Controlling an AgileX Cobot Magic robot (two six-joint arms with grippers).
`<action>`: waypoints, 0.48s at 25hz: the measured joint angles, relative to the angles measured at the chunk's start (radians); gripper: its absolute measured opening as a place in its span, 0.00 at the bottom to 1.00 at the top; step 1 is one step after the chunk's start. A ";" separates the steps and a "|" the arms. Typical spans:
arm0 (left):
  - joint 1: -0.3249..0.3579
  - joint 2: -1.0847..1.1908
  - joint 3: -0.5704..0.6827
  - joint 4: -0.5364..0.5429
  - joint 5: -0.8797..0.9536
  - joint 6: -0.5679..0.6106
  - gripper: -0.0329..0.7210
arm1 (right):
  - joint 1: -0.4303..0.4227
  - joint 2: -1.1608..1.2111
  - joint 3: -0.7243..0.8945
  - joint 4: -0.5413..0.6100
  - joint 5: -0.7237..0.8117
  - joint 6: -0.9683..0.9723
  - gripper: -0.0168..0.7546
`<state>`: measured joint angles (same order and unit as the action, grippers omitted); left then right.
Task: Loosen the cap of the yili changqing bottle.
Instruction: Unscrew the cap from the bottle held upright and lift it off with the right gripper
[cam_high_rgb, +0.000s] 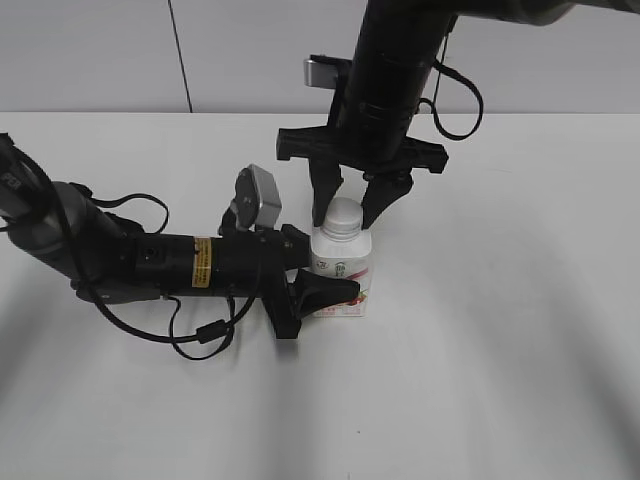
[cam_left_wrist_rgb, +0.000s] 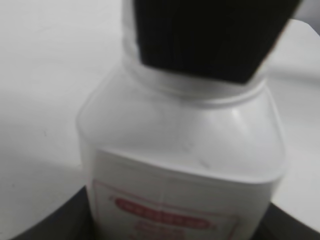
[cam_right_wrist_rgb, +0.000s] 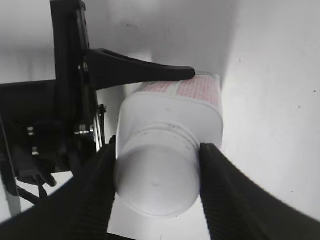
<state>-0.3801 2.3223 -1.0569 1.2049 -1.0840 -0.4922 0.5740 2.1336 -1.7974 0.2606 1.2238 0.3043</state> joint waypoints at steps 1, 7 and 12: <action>0.000 0.000 0.000 0.000 0.000 0.000 0.56 | 0.000 0.000 0.000 -0.001 0.000 -0.012 0.54; 0.000 0.000 0.000 -0.002 0.000 0.000 0.56 | 0.000 0.000 0.000 -0.003 0.000 -0.272 0.54; 0.000 0.000 0.000 -0.001 0.000 0.000 0.56 | 0.000 0.000 0.000 -0.003 -0.001 -0.641 0.54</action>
<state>-0.3801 2.3223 -1.0569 1.2041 -1.0840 -0.4922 0.5740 2.1336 -1.7974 0.2578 1.2229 -0.3365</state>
